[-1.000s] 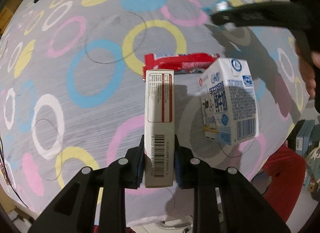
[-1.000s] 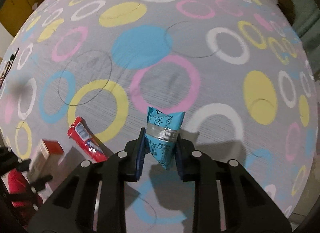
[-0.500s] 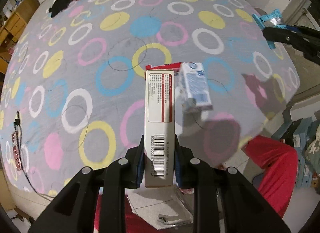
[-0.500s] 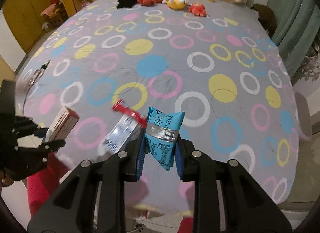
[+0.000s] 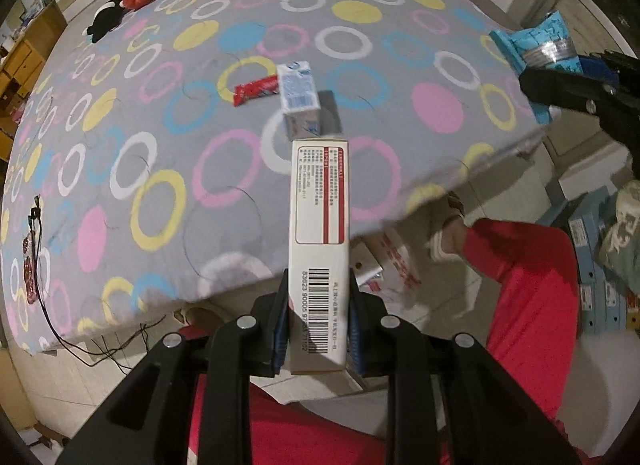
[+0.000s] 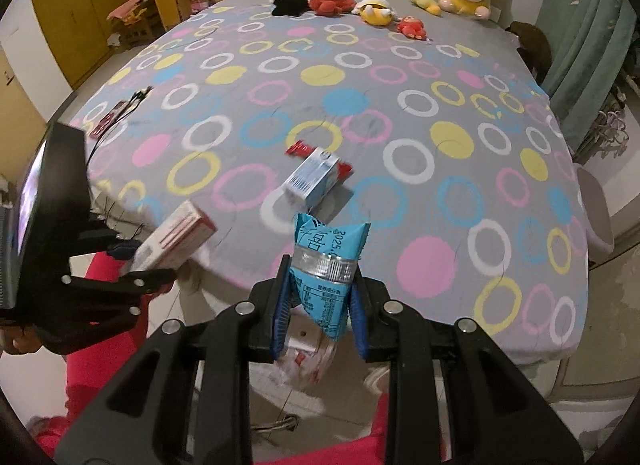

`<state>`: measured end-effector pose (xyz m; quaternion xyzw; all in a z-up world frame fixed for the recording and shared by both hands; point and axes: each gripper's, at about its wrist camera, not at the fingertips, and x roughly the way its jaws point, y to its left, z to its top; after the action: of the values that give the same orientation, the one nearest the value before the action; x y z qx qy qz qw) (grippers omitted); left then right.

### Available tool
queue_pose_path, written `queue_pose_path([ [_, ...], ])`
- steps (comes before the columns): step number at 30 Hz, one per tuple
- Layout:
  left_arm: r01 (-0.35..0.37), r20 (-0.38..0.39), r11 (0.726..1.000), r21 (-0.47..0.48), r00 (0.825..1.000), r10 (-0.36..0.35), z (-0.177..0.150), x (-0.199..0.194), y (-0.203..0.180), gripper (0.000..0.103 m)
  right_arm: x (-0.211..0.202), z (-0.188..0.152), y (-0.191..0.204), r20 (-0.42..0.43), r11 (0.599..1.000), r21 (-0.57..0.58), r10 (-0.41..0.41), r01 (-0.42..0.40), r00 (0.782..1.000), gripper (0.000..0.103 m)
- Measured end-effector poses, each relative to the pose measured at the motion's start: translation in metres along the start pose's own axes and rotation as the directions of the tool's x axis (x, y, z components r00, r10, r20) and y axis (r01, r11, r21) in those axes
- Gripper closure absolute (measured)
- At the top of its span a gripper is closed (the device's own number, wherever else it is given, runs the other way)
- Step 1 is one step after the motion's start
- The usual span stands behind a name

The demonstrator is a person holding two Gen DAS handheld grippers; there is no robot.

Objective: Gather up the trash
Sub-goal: 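Carry the blue wrapper and small white box down to the plastic bag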

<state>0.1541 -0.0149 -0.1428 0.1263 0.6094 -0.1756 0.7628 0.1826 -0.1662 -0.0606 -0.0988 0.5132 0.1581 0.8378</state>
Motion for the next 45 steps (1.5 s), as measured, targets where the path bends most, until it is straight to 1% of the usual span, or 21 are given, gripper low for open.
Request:
queue_pose_path([
  [4,-0.005,0.017,1.0,0.009,1.0,0.004,-0.016,-0.004,-0.014,0.079,-0.013,-0.025,0.014,-0.001,1.0,0.005,0.005,-0.005,1.0,0.077],
  [8,-0.002,0.015,1.0,0.004,1.0,0.002,-0.036,-0.004,-0.025,0.079,-0.016,-0.044,0.024,-0.003,1.0,0.026,0.015,-0.015,1.0,0.077],
  [16,0.003,0.011,1.0,-0.015,1.0,-0.003,-0.064,0.008,-0.041,0.079,-0.006,-0.074,0.037,-0.015,0.998,0.06,0.028,-0.027,0.999,0.077],
  [20,0.016,0.001,0.999,-0.043,1.0,-0.016,-0.075,0.022,-0.047,0.079,0.004,-0.087,0.042,-0.026,0.998,0.057,0.015,-0.014,1.0,0.077],
  [26,0.018,-0.016,0.997,-0.08,1.0,-0.02,-0.086,0.049,-0.053,0.079,0.027,-0.104,0.042,-0.056,0.997,0.078,0.033,-0.028,0.998,0.077],
  [30,0.031,-0.042,0.993,-0.11,0.998,-0.036,-0.09,0.073,-0.053,0.079,0.048,-0.115,0.041,-0.073,0.995,0.095,0.024,-0.017,0.997,0.077],
  [33,0.015,-0.06,0.994,-0.112,0.998,-0.021,-0.093,0.087,-0.053,0.079,0.067,-0.123,0.04,-0.097,0.993,0.115,0.041,-0.03,0.994,0.077],
  [35,0.019,-0.072,0.993,-0.117,0.997,-0.027,-0.094,0.097,-0.052,0.079,0.078,-0.127,0.04,-0.109,0.991,0.126,0.054,-0.04,0.993,0.077],
  [37,0.02,-0.082,0.993,-0.12,0.996,-0.03,-0.095,0.106,-0.05,0.079,0.092,-0.132,0.041,-0.122,0.992,0.125,0.049,-0.033,0.991,0.077],
  [40,0.033,-0.094,0.991,-0.126,0.995,-0.045,-0.094,0.123,-0.048,0.079,0.108,-0.137,0.044,-0.138,0.992,0.12,0.043,-0.027,0.989,0.077],
  [45,0.067,-0.115,0.988,-0.136,0.99,-0.083,-0.095,0.15,-0.049,0.079,0.136,-0.146,0.045,-0.165,0.99,0.136,0.059,-0.037,0.984,0.077],
])
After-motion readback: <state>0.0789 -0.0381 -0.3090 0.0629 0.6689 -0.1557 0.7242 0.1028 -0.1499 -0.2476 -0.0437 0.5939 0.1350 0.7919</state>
